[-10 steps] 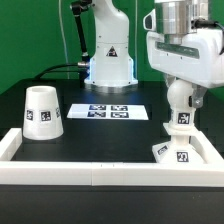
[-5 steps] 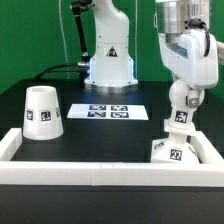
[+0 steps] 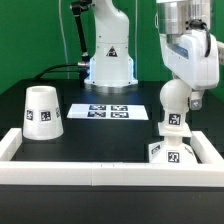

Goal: Assemble lamp

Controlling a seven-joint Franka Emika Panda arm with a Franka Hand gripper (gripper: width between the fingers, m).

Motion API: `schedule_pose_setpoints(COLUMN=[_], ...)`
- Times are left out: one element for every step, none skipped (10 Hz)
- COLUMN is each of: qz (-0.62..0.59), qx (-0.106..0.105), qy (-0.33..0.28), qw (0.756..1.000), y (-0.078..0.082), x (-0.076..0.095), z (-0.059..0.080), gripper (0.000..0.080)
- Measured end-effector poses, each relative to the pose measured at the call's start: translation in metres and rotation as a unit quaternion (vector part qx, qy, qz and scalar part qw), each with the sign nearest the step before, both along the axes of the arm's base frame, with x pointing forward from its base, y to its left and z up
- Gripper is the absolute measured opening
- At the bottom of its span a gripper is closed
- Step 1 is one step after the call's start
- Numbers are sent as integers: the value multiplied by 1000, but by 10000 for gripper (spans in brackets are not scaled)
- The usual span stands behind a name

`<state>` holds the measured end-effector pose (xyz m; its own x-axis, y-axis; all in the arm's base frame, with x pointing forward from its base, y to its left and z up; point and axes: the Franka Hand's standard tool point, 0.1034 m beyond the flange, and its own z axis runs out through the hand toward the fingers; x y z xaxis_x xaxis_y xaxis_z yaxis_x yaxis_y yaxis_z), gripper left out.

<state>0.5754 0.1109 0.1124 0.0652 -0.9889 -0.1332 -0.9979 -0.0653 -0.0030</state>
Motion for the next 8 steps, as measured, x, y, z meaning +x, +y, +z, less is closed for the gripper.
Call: schedule_pose_setpoints(qz=[4, 26, 75, 125, 156, 167, 165, 166], qx=[0, -2, -2, -8, -13, -13, -12, -12], qy=[0, 1, 10, 16, 18, 21, 21, 22], qw=[1000, 1000, 997, 992, 988, 986, 986, 986], y=[1, 2, 6, 10, 15, 18, 19, 19], x=[0, -2, -9, -15, -20, -24, -25, -25], z=[0, 0, 2, 3, 1, -1, -1, -2], gripper=[699, 699, 699, 699, 699, 699, 699, 699])
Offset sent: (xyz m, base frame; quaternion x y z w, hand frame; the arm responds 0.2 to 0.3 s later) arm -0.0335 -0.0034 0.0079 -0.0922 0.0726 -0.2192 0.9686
